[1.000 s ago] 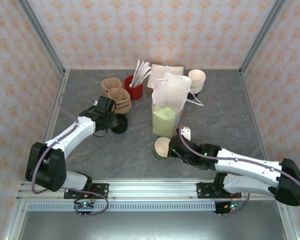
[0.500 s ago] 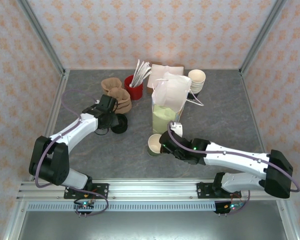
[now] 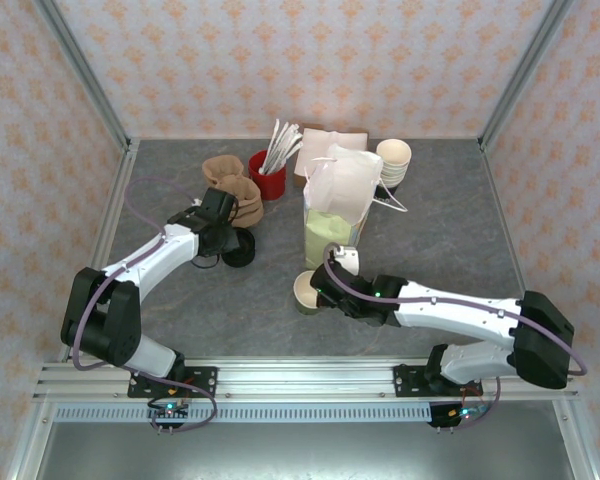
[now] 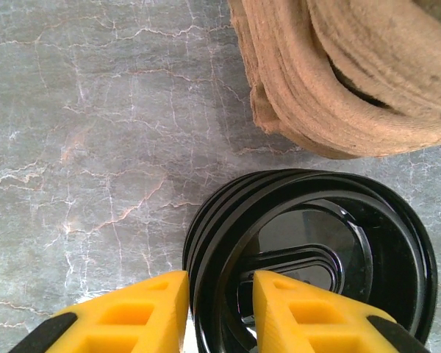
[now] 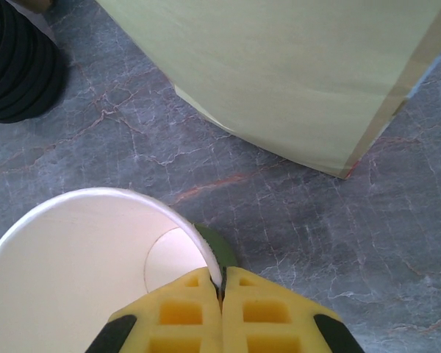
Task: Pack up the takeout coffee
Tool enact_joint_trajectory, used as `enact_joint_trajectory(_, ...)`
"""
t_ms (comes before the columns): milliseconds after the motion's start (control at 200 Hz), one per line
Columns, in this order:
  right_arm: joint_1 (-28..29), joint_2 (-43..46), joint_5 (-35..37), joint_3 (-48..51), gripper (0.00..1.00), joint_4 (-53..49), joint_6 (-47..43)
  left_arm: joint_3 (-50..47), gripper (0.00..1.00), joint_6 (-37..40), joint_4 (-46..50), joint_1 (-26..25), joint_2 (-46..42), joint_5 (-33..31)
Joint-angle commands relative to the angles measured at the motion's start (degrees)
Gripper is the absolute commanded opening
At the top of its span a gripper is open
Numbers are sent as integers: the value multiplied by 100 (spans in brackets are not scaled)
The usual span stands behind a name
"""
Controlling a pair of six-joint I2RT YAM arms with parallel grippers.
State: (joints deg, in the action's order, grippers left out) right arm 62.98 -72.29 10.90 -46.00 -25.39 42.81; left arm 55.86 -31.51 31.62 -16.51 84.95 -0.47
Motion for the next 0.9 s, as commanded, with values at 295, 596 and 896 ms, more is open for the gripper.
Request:
enact_joint_trajectory(295, 56, -484, 223, -356, 4, 130, -69, 42, 27, -92, -12, -36, 127, -155)
enact_joint_trajectory(596, 56, -421, 152, -471, 28, 110, -12, 32, 24, -74, -94, -36, 114, -104)
enact_joint_trajectory(896, 52, -178, 144, -729, 42, -152, 11, 4, 22, -112, -120, -35, 101, -122)
